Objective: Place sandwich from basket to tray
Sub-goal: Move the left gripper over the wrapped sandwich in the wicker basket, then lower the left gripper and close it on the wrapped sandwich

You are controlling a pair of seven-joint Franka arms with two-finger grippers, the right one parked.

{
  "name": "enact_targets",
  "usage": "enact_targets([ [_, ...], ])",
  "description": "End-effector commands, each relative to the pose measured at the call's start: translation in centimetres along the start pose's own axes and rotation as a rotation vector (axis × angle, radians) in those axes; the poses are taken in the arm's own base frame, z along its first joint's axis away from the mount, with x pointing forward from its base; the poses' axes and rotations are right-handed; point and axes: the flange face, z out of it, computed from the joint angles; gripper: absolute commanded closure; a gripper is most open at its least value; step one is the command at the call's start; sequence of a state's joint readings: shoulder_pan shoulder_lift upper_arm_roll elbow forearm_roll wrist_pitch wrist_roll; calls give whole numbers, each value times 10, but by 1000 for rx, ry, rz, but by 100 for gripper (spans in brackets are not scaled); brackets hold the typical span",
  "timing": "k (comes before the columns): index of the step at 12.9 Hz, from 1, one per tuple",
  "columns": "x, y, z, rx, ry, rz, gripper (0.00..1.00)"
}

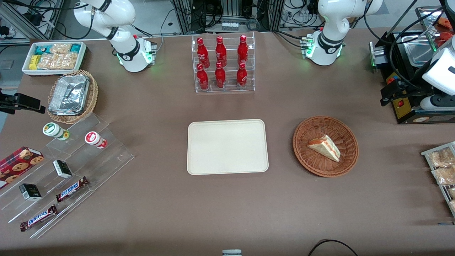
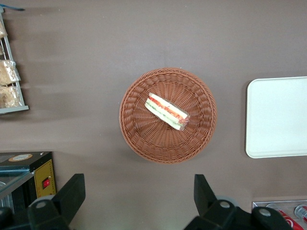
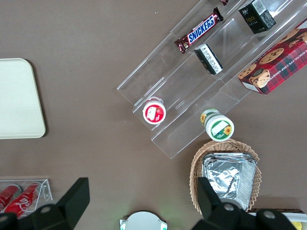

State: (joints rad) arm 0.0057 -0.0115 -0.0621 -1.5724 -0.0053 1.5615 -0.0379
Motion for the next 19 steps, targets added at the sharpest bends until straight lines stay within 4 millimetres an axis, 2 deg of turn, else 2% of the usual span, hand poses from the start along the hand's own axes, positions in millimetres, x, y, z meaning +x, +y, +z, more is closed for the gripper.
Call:
enact_targets([
  [1, 13, -3, 34, -3, -42, -33, 0],
  [4, 17, 4, 95, -2, -19, -171, 0],
  [7, 10, 35, 153, -20, 56, -446, 0],
  [8, 4, 52, 171, -32, 73, -554, 0],
  [10, -4, 65, 197, -38, 64, -731, 0],
  [13, -20, 73, 246, -41, 53, -868, 0],
  [15, -28, 72, 267, -38, 46, -891, 0],
  [19, -20, 73, 317, -39, 14, -913, 0],
])
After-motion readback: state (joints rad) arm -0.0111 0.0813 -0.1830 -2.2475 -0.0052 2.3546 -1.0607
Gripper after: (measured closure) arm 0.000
